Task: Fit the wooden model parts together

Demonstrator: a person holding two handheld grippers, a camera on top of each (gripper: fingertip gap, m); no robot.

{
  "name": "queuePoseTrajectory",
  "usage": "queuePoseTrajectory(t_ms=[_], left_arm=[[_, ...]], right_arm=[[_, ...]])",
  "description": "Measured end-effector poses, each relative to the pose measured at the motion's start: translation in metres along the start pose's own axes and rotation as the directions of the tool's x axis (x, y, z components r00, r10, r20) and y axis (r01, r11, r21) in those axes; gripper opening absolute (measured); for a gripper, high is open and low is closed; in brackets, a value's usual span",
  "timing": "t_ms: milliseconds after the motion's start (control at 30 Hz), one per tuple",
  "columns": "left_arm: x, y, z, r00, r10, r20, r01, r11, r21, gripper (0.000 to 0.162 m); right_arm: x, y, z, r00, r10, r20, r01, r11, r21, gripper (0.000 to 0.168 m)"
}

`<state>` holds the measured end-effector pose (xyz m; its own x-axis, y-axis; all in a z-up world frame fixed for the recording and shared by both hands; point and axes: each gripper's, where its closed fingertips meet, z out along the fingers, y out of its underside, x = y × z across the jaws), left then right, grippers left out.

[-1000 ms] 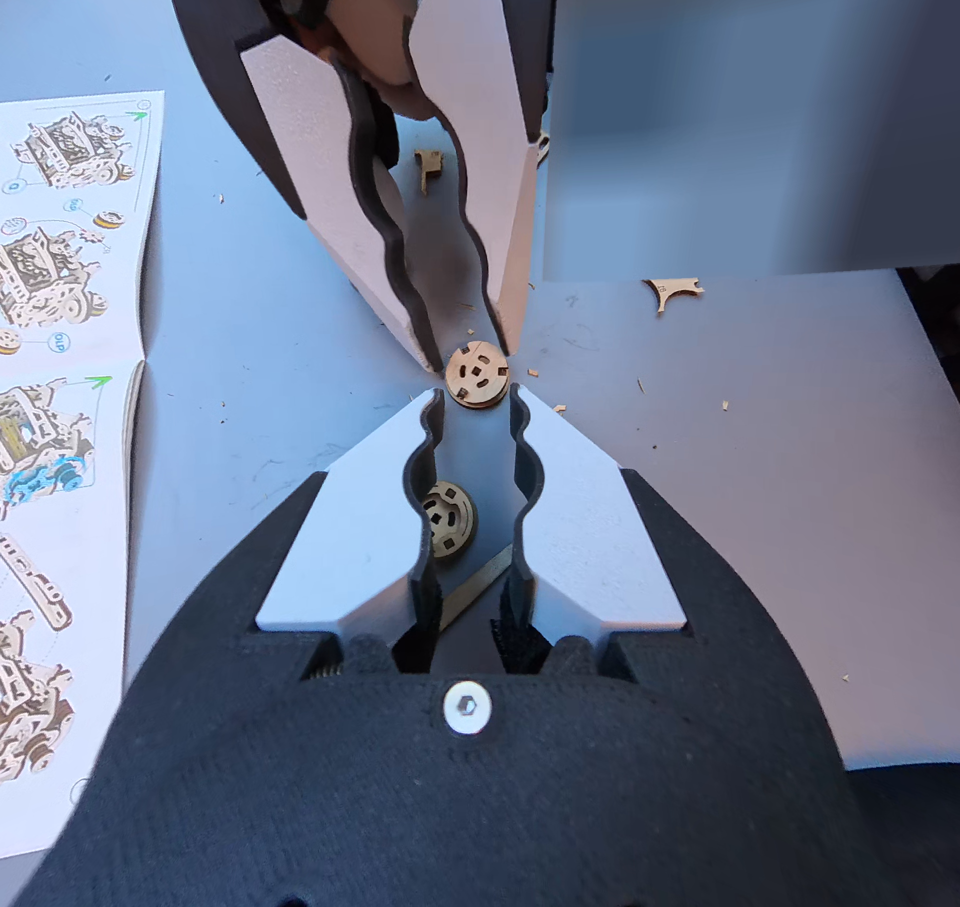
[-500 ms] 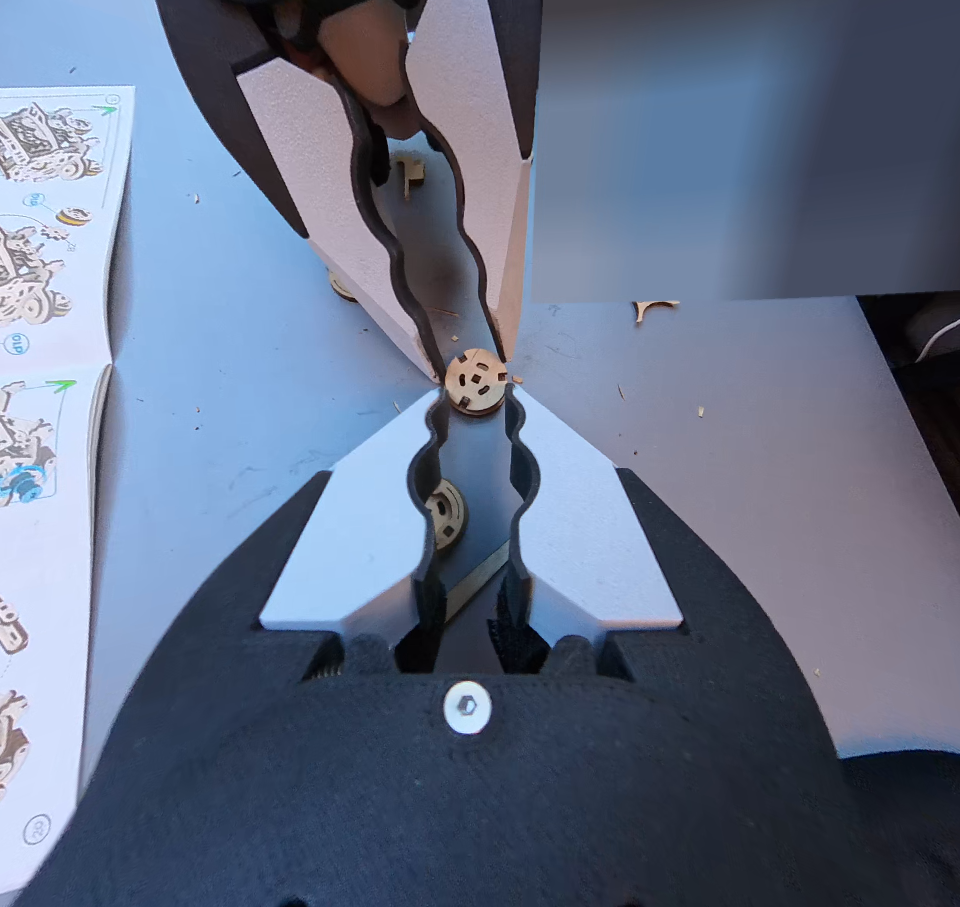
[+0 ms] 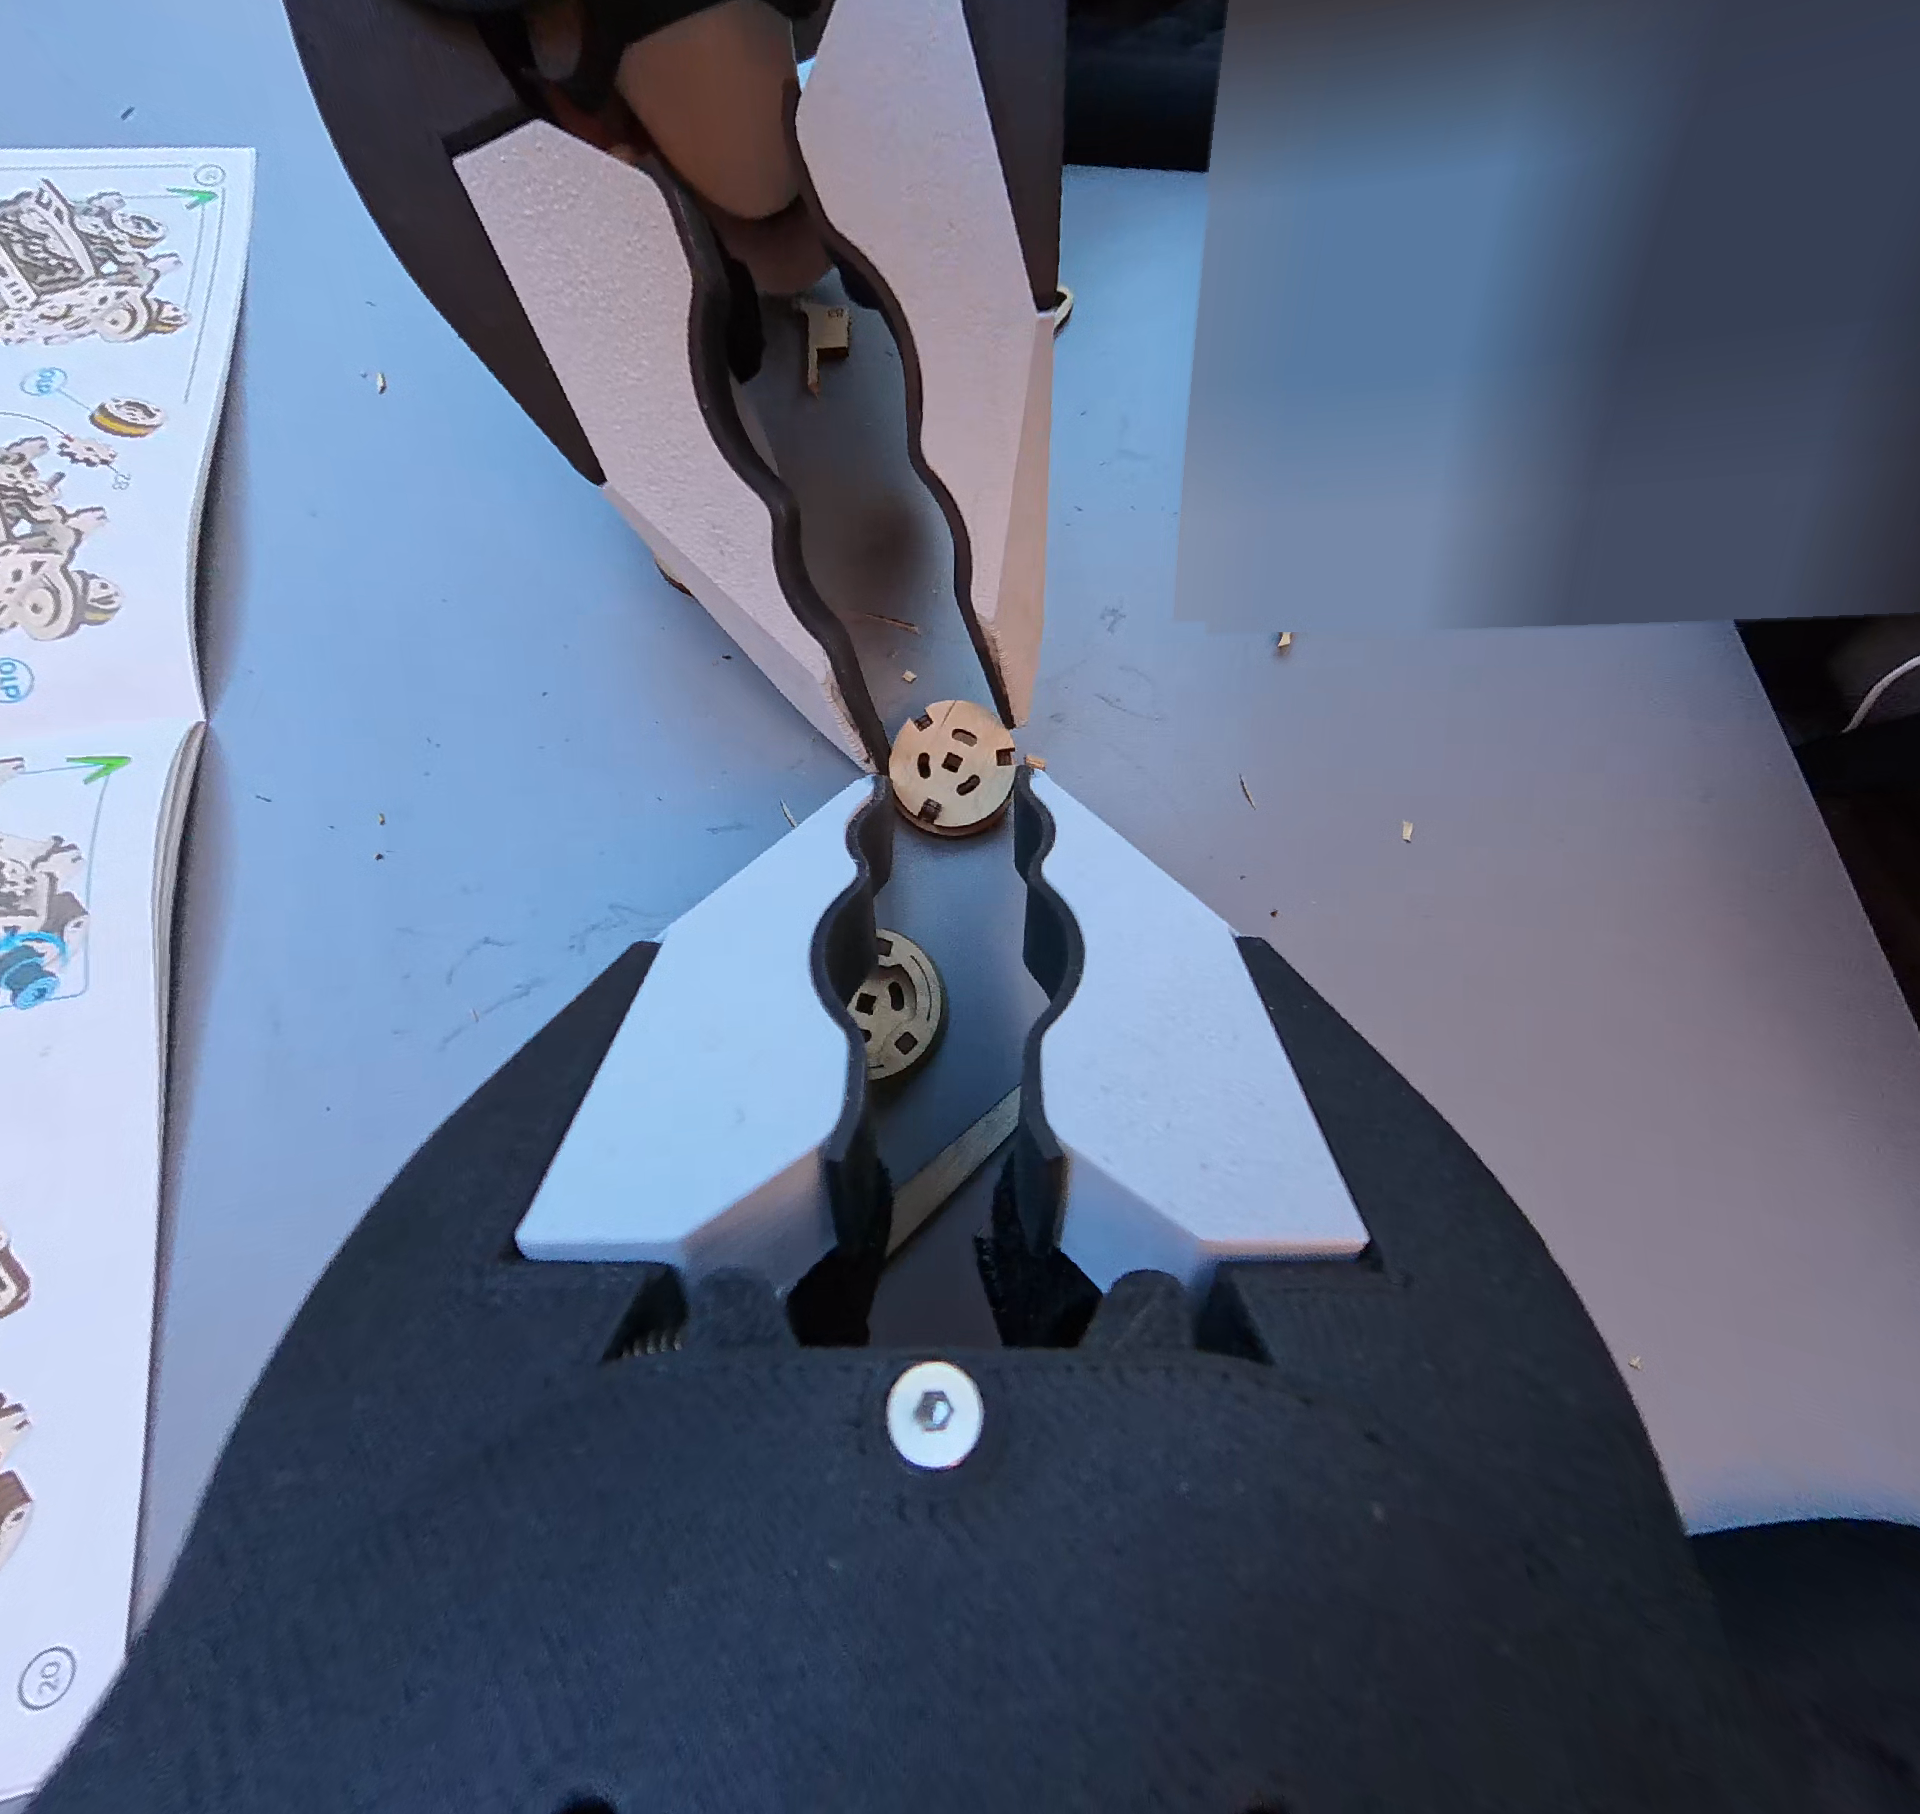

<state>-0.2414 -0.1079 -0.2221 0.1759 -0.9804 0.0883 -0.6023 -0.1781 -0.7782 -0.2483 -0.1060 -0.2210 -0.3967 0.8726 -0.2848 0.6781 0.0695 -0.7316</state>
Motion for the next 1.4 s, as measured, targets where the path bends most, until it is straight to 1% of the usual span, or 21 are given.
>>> queuePoseTrajectory(t_ms=[167, 400, 933, 1233, 1400], left_arm=[[-0.0001, 0.0003, 0.0000, 1.000, -0.008, -0.007, 0.008, 1.000, -0.008, 0.021], [-0.0004, 0.0006, 0.0000, 0.999, -0.030, -0.021, 0.030, 1.000, -0.007, 0.020], [-0.0009, 0.0011, 0.0005, 0.999, -0.037, -0.034, 0.037, 0.999, -0.012, 0.020], [-0.0014, 0.0016, 0.0015, 1.000, 0.006, -0.007, -0.006, 1.000, -0.028, 0.020], [-0.0017, 0.0022, 0.0022, 0.999, 0.040, 0.023, -0.040, 0.998, -0.038, 0.020]], right_arm=[[-0.0002, 0.0004, -0.0001, 1.000, -0.009, 0.004, 0.010, 1.000, -0.009, 0.021], [-0.0002, 0.0006, -0.0002, 0.999, 0.019, 0.027, -0.018, 1.000, -0.009, 0.020], [0.0003, 0.0006, -0.0007, 0.997, -0.013, 0.081, 0.014, 1.000, -0.014, 0.020], [0.0007, 0.0017, -0.0006, 0.994, -0.036, 0.103, 0.038, 0.999, -0.018, 0.020], [0.0014, 0.0035, 0.0003, 0.994, -0.075, 0.080, 0.078, 0.997, -0.025, 0.020]])
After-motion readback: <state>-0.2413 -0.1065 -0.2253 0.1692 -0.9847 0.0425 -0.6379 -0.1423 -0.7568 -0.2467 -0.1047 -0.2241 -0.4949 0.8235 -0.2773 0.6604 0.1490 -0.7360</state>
